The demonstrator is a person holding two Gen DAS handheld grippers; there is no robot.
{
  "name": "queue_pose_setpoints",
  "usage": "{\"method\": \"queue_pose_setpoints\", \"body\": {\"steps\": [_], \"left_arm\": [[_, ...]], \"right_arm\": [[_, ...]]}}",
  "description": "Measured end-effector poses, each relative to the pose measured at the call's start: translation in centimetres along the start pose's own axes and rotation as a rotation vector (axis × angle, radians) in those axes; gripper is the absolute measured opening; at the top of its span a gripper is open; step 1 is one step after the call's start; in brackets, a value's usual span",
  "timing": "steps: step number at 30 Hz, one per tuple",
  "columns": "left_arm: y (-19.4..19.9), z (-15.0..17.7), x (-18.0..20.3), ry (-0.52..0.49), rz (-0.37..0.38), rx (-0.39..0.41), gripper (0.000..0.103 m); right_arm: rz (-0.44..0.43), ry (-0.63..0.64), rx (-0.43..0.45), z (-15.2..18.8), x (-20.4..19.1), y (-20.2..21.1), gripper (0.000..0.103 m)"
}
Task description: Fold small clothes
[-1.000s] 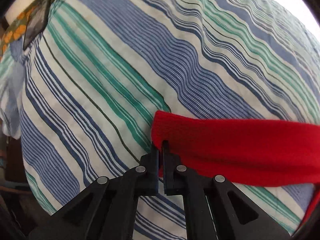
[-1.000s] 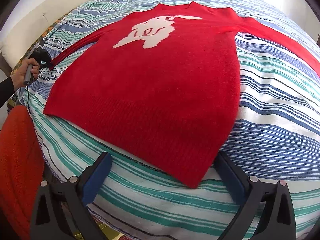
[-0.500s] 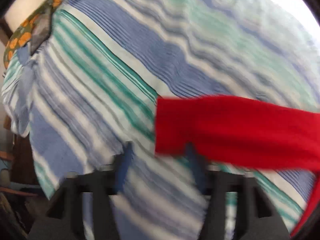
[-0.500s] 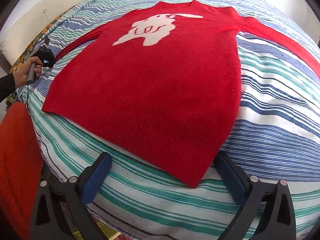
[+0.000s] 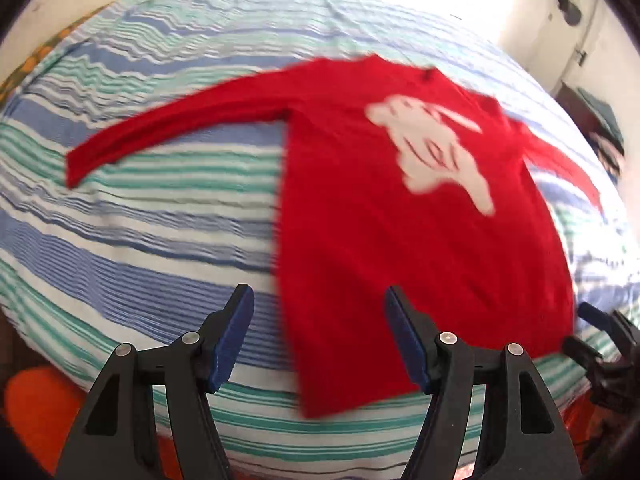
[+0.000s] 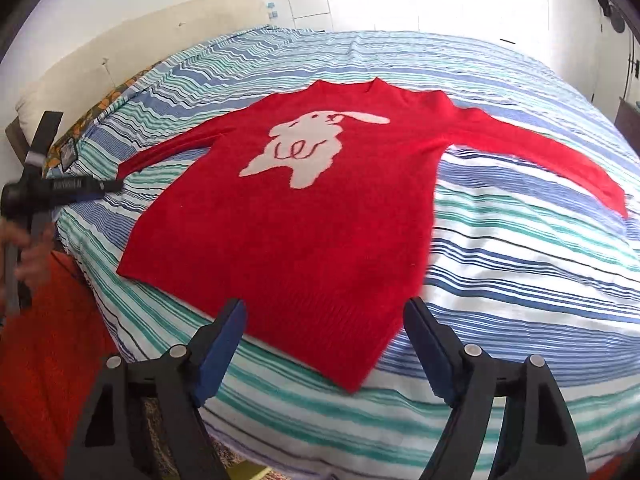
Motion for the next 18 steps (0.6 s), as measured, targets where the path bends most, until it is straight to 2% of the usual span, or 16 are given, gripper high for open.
{"method": "queue_pose_setpoints", "body": {"steps": [1, 3, 4, 5, 15, 18], "left_arm": [[-0.3, 1.8, 2.0, -0.014, -0.009, -0.026, 0.07], [-2.7, 3.6, 2.5, -0.044, -0.06, -0.097, 0.066], [-3.1, 4.2, 2.5, -0.065, -0.066, -0.089, 0.066], [-2.8, 4.4, 2.7, -0.087, -0.066, -0.063, 0.066], [-2.8, 3.5, 3.2, -0.09, -0.067, -0.1, 0.066], [-2.6, 4.3, 2.8, -0.095, -0.067, -0.102, 0.067]], "right_arm": [[-0.01, -0.001, -0.036, 0.4, 0.1, -1.2, 0.075], [-0.014, -0.003, -0.149, 1.4, 0.6, -3.5, 0.075], [-0.006, -0.003, -0.166, 2.1, 0.8, -3.9, 0.075], [-0.011, 0.0, -0.14, 2.3, 0.9, -3.4, 0.075], [0.013, 0.004, -0.145, 3.0, 0.6, -3.1, 0.076], [0.012, 0.003, -0.141, 3.1, 0.6, -3.3, 0.076]]}}
Point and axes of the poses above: each gripper's, at about its wrist camera, not at the fingertips, and y roughly against the way its jaws point, x to its right, z to its underside, the point moved 1 cm from there along -y, roughly the way its jaws point, and after that the axes turned 8 degrees about y, right-handed, at the moved point
